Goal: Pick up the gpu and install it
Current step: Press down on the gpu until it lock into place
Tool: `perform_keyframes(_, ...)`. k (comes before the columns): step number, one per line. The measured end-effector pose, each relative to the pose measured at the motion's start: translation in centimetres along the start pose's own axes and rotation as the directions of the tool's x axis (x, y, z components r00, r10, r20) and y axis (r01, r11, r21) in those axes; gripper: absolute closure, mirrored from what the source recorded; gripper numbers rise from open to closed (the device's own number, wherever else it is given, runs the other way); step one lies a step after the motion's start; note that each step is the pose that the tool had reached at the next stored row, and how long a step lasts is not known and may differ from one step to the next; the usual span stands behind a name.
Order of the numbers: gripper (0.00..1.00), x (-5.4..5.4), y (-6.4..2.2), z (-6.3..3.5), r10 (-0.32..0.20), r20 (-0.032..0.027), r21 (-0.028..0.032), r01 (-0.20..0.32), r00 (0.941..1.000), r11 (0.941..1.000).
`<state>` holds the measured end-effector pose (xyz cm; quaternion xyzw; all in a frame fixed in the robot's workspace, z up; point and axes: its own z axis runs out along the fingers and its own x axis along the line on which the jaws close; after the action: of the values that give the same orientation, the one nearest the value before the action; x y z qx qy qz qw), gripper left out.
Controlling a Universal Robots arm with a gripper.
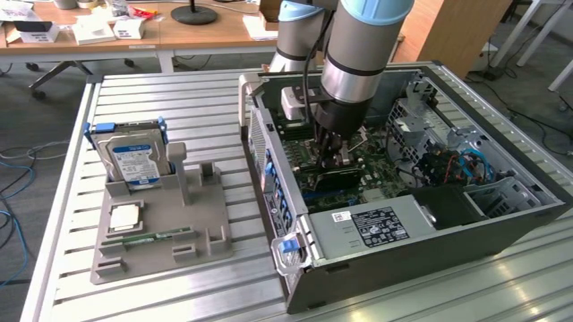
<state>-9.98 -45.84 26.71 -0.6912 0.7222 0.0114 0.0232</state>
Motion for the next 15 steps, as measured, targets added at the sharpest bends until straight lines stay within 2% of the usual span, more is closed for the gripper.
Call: perform_keyframes(15, 0.89, -0.08, 0.35, 0.07, 0.000, -0.0001, 0.0002, 0.000, 1.0000, 1.0000)
